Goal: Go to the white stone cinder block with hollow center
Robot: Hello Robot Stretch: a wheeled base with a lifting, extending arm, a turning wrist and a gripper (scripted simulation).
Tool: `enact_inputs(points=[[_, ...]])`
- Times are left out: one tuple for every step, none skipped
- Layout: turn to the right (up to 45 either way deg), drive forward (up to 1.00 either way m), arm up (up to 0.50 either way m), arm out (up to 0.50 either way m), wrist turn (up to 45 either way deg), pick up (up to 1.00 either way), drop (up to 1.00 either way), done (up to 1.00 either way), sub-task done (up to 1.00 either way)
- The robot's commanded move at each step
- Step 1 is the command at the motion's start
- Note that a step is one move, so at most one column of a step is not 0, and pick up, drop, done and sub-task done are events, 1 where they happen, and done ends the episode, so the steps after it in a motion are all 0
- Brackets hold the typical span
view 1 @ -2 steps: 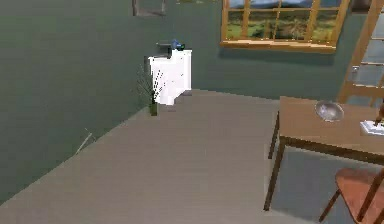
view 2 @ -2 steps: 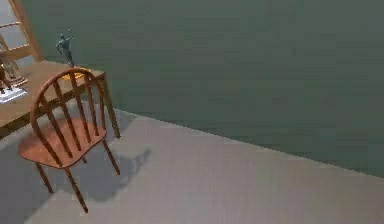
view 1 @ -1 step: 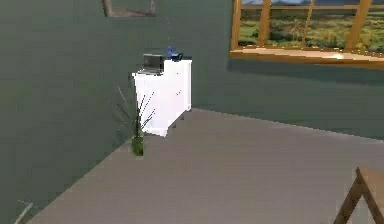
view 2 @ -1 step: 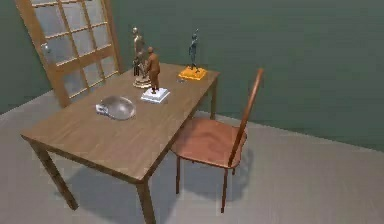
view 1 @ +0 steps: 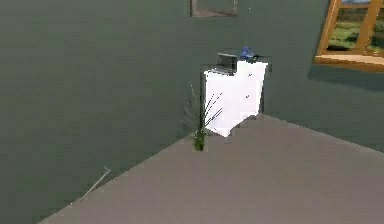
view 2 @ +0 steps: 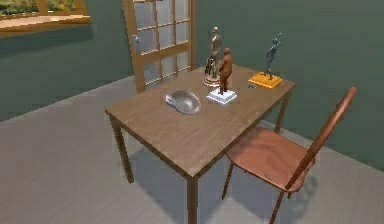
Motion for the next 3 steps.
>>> enact_inputs(points=[[0.0, 0.10, 0.00, 0.00, 0.0, 0.00, 0.00, 0.00, 0.00], [39.0, 0.00, 0.00, 0.00, 0.0, 0.00, 0.00, 0.00, 0.00], [3.0, 0.00, 0.00, 0.00, 0.0, 0.00, 0.00, 0.00, 0.00]])
